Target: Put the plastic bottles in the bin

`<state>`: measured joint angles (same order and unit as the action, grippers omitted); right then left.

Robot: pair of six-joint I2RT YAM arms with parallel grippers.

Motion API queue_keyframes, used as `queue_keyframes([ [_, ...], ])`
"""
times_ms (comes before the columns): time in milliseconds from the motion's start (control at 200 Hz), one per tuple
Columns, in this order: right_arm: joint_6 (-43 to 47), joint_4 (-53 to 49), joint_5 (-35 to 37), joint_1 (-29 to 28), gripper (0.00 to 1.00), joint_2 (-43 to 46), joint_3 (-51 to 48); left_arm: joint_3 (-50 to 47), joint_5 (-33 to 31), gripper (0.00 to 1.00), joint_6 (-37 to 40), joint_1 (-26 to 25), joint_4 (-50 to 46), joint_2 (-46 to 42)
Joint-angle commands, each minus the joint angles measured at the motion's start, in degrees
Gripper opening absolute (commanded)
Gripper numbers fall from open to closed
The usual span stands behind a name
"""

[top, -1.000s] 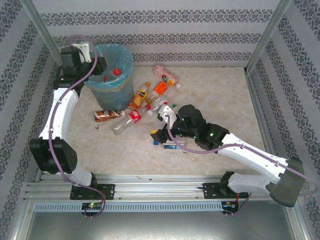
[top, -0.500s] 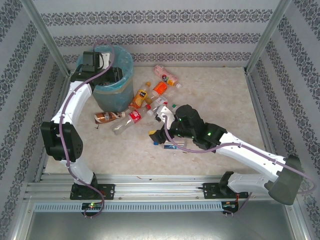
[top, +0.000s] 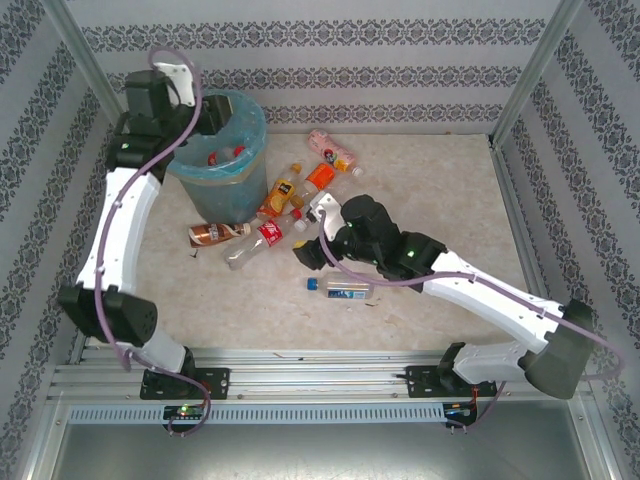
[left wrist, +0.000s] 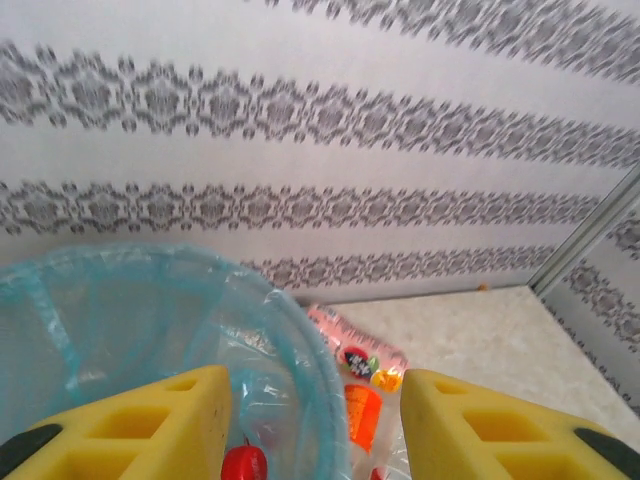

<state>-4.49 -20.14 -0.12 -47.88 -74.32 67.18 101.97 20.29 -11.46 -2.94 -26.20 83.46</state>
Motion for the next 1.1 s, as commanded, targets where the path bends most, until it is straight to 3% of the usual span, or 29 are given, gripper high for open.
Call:
queue_keyframes([
  [0,-7.7,-6.2,3.6,4.9,0.81,-1.3,2.8,-8.8,1.2,0.48,-2.1,-0.6,5.8,-7.5],
  [190,-20.0,-8.5,-0.6,16.8,0.83,-5.4,3.3,-31.1,4.1,0.50,4.0,-6.8,15.2,-22.8],
  [425,-29.0,-13.5,-1.4,20.8,0.82,-19.6,13.5,-51.2,6.7,0.53,11.7,-13.4,17.2,-32.6],
  [590,-31.2,-13.2,-4.0,19.7,0.80,-29.9,22.9,-61.5,3.6,0.57,14.7,-14.6,23.2,-36.7],
  [784,-31.3,-13.5,-7.7,16.0,0.79,-38.2,30.8,-63.3,-4.5,0.60,16.1,-14.7,23.0,-38.3],
  [899,-37.0,-11.9,-8.4,12.9,0.74,-39.1,29.5,-63.3,-11.2,0.61,17.2,-14.7,22.0,-39.3],
  [1099,-47.4,-6.6,-2.8,5.1,0.75,-37.4,22.6,-64.6,-20.1,0.65,19.7,-14.6,23.3,-43.7],
])
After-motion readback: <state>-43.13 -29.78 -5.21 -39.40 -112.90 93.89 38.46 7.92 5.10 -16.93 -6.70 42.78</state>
